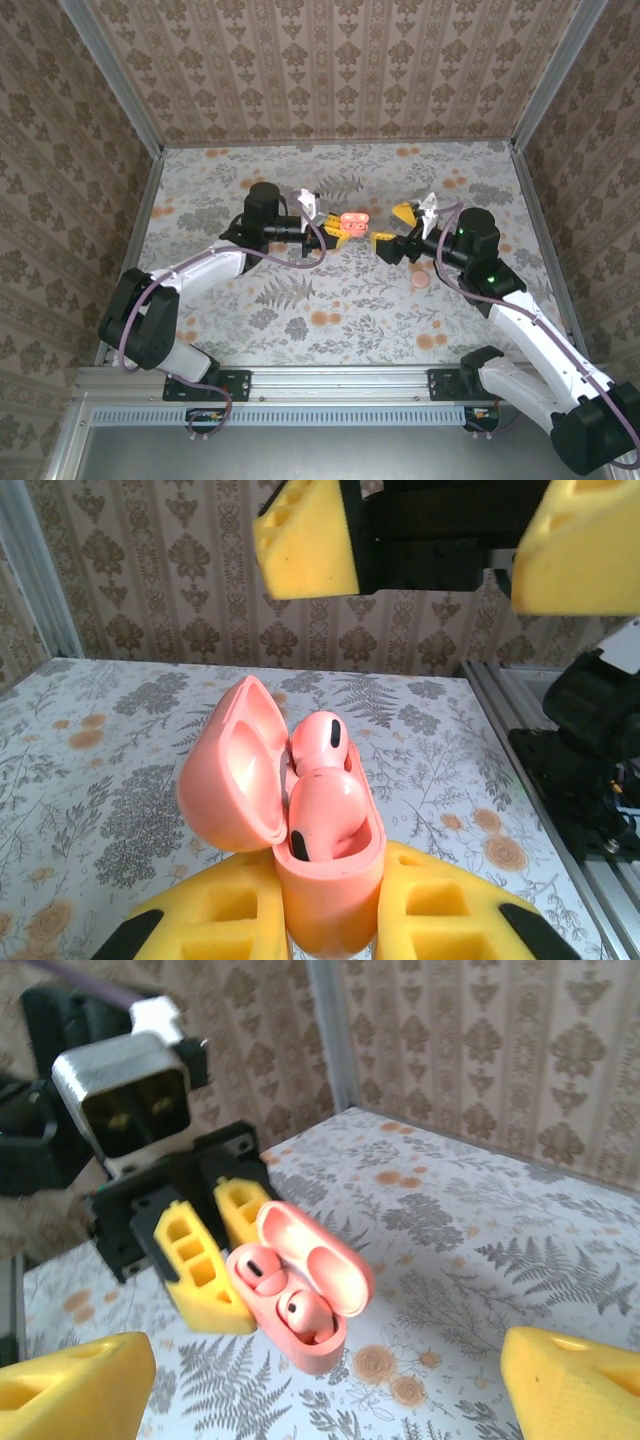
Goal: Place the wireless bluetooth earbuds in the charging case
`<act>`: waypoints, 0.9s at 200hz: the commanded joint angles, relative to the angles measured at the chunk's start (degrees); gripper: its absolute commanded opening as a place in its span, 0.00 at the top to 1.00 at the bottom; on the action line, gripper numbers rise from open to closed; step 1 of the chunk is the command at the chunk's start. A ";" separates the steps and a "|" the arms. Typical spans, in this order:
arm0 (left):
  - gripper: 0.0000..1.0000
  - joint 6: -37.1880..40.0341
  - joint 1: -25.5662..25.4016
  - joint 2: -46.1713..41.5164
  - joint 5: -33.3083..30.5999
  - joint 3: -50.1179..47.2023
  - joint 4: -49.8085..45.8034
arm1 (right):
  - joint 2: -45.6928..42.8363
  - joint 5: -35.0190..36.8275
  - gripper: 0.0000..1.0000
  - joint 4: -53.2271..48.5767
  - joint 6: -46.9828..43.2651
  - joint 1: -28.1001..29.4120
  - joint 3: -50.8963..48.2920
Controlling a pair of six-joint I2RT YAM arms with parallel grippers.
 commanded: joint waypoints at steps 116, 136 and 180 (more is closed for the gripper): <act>0.84 7.13 -1.89 -3.02 1.22 2.02 -5.11 | 15.10 -16.42 0.22 -6.89 -20.58 0.70 9.21; 0.85 6.96 -1.89 -3.00 0.92 1.92 -4.97 | 15.42 -18.26 0.25 -4.57 -19.34 0.68 9.66; 0.85 6.07 -1.80 -2.52 0.42 1.33 -3.22 | 14.26 -19.59 0.31 -4.89 -20.19 0.54 9.88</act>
